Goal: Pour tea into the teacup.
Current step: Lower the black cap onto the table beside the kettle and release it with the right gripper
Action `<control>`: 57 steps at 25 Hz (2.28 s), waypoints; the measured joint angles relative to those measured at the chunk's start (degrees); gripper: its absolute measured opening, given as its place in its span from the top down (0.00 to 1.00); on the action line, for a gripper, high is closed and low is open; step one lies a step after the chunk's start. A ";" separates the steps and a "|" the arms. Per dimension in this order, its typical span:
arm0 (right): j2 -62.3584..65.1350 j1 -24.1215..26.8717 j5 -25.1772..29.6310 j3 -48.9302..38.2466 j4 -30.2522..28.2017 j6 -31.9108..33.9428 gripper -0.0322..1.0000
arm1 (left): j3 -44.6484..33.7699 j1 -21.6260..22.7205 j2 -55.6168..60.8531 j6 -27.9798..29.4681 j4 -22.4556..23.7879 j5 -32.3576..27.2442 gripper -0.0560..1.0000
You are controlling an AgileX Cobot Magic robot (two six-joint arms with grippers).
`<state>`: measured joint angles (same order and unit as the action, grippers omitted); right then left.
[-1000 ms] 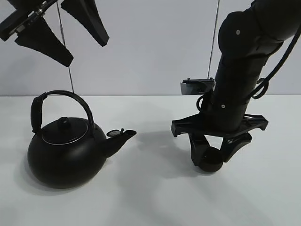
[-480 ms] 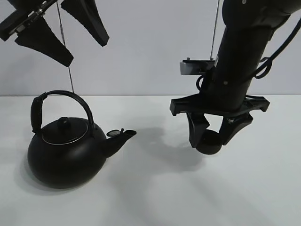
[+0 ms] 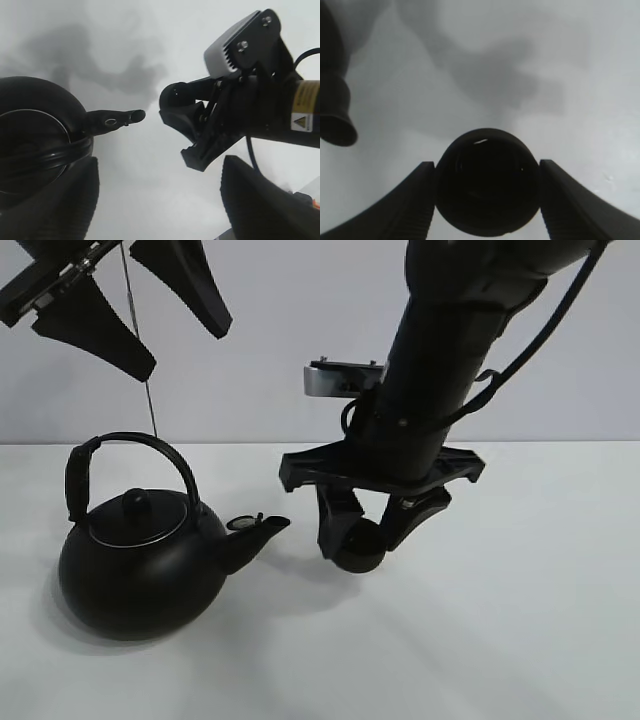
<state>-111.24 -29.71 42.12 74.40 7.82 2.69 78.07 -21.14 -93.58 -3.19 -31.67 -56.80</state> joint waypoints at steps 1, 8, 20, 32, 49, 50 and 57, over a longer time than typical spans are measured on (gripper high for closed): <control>-0.63 -0.76 -0.97 0.00 0.15 0.00 0.58 | 0.00 0.00 0.00 0.00 0.00 0.00 0.47; -4.91 -2.01 -4.80 0.00 0.85 0.49 0.58 | 0.00 0.00 0.00 0.00 0.00 0.00 0.47; -6.78 -2.07 -8.73 0.00 1.35 0.49 0.58 | 0.00 0.00 0.00 0.00 0.00 0.00 0.47; -6.85 -2.07 -8.60 0.11 1.40 0.49 0.55 | 0.00 0.00 0.00 0.00 0.00 0.00 0.47; -2.98 -2.07 -6.00 0.11 2.70 0.49 0.49 | 0.00 0.00 0.00 0.00 0.00 0.00 0.47; -2.24 -2.01 -5.60 0.11 2.70 0.49 0.49 | 0.00 0.00 0.00 0.00 0.00 0.00 0.47; 1.26 -0.23 -2.49 0.11 2.70 0.49 0.49 | 0.00 0.00 0.00 0.00 0.00 0.00 0.47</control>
<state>-109.98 -29.94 39.64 74.51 10.52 3.18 78.07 -21.14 -93.58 -3.19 -31.67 -56.80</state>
